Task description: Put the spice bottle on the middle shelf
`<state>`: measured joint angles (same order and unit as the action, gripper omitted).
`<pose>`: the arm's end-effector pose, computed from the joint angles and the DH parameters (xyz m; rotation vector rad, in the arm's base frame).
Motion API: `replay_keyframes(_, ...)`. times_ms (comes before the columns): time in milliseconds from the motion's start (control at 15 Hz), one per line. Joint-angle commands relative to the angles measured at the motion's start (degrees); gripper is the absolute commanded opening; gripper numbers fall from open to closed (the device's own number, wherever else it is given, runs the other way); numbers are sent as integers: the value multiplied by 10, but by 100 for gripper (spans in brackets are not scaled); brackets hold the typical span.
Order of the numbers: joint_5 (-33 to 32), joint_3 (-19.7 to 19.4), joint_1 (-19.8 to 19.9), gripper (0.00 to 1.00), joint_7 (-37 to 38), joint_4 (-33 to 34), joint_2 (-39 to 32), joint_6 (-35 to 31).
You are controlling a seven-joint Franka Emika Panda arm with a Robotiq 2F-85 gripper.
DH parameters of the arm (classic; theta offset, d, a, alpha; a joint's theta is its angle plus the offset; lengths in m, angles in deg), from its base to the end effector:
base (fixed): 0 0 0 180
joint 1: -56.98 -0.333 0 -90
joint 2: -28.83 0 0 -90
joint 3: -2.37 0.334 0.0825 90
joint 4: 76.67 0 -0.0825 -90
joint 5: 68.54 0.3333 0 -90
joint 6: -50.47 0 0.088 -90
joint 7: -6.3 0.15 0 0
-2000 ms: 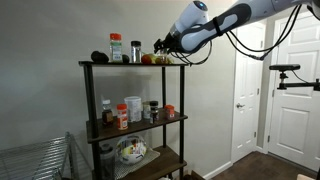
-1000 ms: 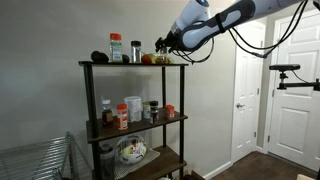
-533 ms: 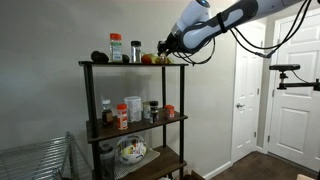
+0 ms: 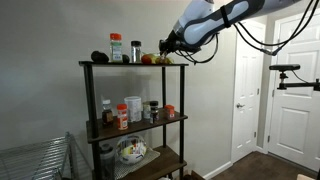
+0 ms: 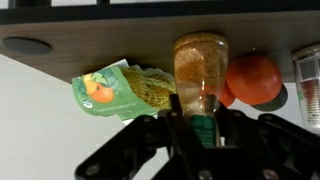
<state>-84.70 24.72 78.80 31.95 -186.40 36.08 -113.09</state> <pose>0.5595 0.0320 0.6799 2.6740 -0.2527 1.5990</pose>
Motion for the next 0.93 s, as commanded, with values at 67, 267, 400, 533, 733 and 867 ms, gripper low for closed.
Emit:
replay_keyframes(67,72,-26,-34,9,-69,-77,81,-5)
replay_keyframes(267,88,-86,-105,9,-90,-121,121,-3)
replay_keyframes(400,92,-109,-135,9,-102,-157,152,4)
replay_keyframes(533,94,-131,-162,9,-111,-193,178,8)
replay_keyframes(733,99,-153,-186,9,-118,-239,209,13)
replay_keyframes(867,103,-162,-197,9,-121,-265,223,15)
